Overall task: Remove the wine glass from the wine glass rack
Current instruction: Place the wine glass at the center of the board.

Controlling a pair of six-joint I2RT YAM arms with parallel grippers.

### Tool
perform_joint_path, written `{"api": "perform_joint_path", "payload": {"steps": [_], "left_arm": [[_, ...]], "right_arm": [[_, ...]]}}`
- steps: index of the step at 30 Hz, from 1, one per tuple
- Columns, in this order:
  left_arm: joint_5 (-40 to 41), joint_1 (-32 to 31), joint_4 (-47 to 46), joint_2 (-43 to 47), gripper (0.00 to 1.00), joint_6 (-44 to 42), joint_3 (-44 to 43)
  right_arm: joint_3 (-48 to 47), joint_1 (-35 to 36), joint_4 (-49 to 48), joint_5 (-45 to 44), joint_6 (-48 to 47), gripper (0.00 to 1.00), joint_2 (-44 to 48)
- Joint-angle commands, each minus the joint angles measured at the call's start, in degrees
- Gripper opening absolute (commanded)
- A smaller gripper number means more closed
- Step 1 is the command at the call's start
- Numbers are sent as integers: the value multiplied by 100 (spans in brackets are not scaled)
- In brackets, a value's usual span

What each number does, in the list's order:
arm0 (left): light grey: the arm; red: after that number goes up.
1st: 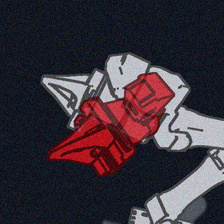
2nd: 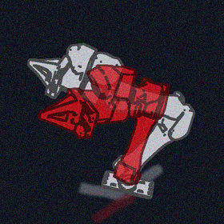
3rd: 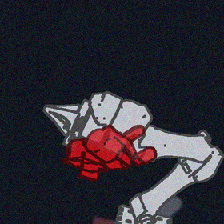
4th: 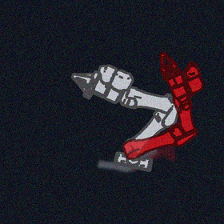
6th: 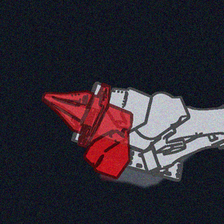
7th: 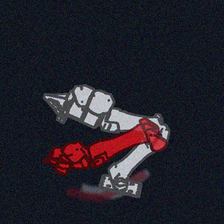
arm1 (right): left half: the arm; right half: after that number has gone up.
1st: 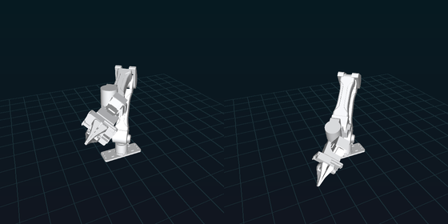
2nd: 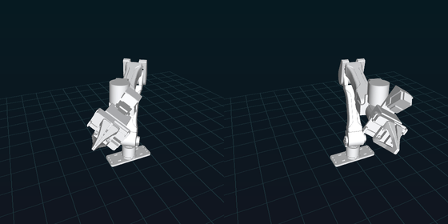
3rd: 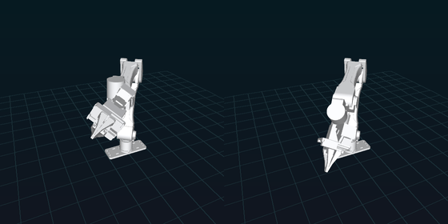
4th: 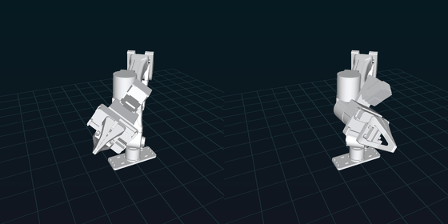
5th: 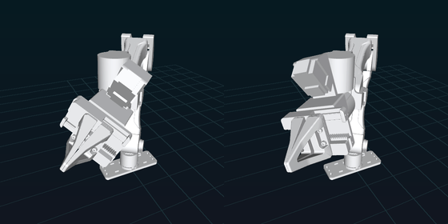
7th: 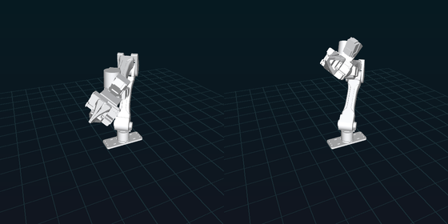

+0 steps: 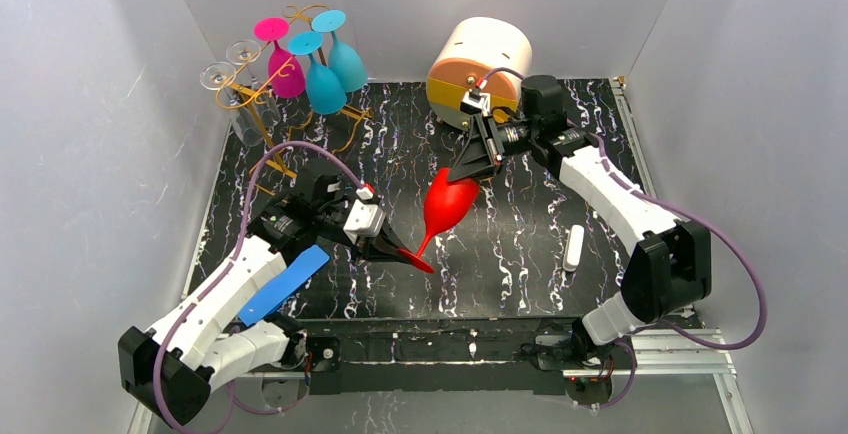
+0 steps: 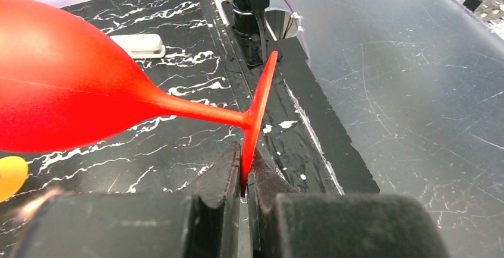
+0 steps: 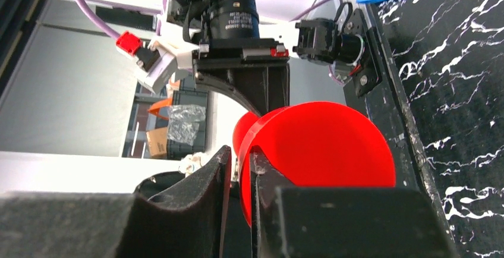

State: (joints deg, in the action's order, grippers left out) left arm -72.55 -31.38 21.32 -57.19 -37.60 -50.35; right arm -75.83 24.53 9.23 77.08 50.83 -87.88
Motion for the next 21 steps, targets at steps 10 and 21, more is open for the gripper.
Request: {"api": "perform_joint_path", "payload": {"steps": [10, 21], "left_arm": [[-29, -18, 408, -82, 0, -62, -156], [-42, -19, 478, -88, 0, -9, -174]], "right_arm": [[637, 168, -1137, 282, 646, 1, 671], [729, 171, -1158, 202, 573, 1, 784]]}}
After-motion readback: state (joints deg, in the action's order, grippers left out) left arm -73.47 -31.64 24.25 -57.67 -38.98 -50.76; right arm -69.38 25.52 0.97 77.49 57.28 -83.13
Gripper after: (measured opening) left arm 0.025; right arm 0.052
